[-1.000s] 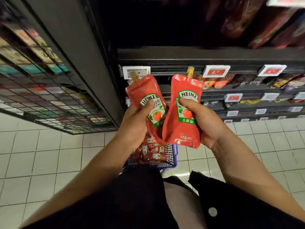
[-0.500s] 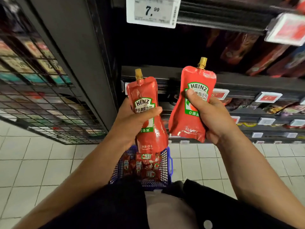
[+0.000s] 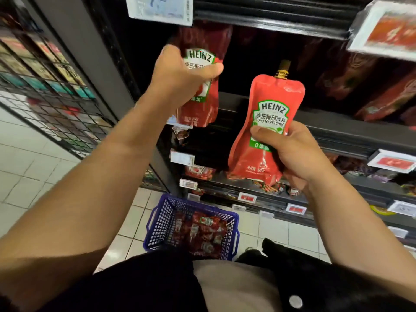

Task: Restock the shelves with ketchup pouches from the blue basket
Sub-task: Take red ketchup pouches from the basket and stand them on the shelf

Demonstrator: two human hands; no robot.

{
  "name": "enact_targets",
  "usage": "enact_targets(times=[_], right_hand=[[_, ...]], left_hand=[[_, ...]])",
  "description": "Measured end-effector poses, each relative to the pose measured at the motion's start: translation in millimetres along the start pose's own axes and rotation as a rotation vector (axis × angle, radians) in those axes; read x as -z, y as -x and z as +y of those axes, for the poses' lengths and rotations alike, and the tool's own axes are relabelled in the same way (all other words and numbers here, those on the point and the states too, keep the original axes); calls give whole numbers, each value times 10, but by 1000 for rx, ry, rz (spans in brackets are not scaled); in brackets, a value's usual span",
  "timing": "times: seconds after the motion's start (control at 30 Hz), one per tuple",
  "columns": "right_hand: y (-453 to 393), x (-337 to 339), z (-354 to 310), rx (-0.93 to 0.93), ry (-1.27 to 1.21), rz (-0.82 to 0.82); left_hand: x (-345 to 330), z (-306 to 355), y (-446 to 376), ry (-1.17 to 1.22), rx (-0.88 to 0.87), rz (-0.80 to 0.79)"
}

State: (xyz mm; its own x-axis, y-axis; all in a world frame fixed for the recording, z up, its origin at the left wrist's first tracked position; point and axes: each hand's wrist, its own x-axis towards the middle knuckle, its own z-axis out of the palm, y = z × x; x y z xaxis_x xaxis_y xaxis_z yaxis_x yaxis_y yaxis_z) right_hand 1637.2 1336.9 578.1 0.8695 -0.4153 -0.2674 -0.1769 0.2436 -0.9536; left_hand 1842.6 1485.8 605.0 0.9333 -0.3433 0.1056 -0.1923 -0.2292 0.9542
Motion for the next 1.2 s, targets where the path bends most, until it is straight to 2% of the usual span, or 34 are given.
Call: enact_targets(times=[0.2,0.27,0.33,0.47,0.63,0.7,0.83,0.93,1.07,1.2], right_hand=[[-104,139,0,18,-28,-18],[-156,140,21,38,-45,-17],[-222,124,39,56,-41,-19],[-376,54,-25,106,-31,-18],[-626,-15,-190,190,-38,-71],[-772,-24,-235,204,5,-33],[-1146,-32,-292,138,47,101],[-1478,-65,-331,76,106,63],[-1852,-120,-384,309,251,124],[-2073,-187,-233,452,387,201]], left_hand=[[-151,-74,-311,55,-29,37],[-208,-228,-307,136,-128,40],[-254,-385,-241,111,-205,32],[-229,-598,-182,38,-183,33],[-237,-627,-242,74,-256,61],[-265,-625,-251,44,-238,82],[-288,-672,-336,-99,-109,15],[-310,-645,-322,-125,-122,85],[-351,-565,-285,-75,-159,212],[-366,-580,-333,-30,-120,245]])
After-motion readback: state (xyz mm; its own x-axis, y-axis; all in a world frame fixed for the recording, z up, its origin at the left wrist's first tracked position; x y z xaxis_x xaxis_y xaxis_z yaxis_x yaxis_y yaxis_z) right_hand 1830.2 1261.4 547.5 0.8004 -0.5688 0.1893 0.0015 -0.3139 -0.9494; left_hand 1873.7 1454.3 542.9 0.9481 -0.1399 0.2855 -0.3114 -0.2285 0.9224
